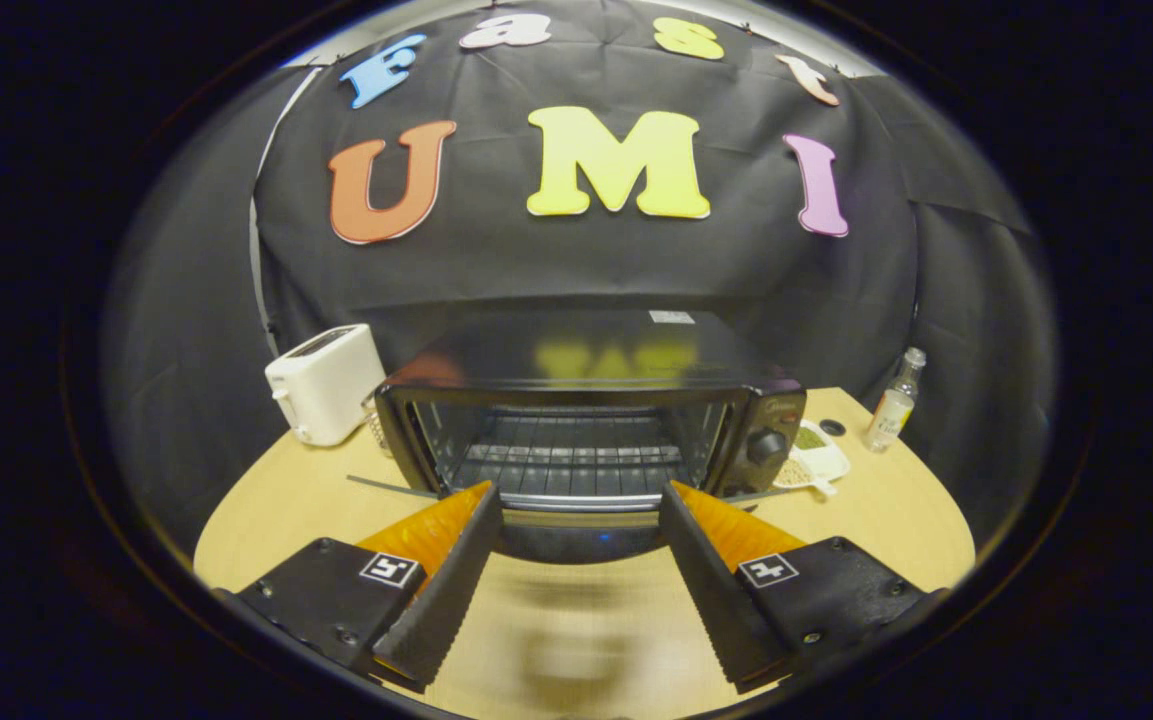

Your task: Open the toaster oven, put the food inside, and close the toaster oven door.

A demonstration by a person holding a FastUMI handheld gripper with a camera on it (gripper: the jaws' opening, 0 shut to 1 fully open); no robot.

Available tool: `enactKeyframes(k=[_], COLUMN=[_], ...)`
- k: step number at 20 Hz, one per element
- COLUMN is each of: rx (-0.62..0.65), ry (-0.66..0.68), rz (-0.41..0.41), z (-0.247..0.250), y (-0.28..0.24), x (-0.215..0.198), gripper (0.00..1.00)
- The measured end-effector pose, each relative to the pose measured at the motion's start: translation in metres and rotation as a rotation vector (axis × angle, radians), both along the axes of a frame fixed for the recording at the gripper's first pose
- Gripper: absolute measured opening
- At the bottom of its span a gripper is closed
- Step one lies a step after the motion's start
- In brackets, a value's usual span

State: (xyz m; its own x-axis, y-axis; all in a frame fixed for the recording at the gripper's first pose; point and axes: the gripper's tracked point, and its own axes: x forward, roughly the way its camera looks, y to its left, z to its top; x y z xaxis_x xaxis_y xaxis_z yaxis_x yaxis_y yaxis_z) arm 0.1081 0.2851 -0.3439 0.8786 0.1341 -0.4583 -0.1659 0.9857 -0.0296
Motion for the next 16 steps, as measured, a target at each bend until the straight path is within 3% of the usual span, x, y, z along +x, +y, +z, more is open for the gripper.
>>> enactKeyframes(k=[9,16], rx=[-0.032,-0.050], ry=[0.154,0.213], rz=[0.007,0.005], z=[-0.070,-0.098], y=[-0.016,-0.025], x=[-0.058,-0.069], gripper=[1.00,1.00])
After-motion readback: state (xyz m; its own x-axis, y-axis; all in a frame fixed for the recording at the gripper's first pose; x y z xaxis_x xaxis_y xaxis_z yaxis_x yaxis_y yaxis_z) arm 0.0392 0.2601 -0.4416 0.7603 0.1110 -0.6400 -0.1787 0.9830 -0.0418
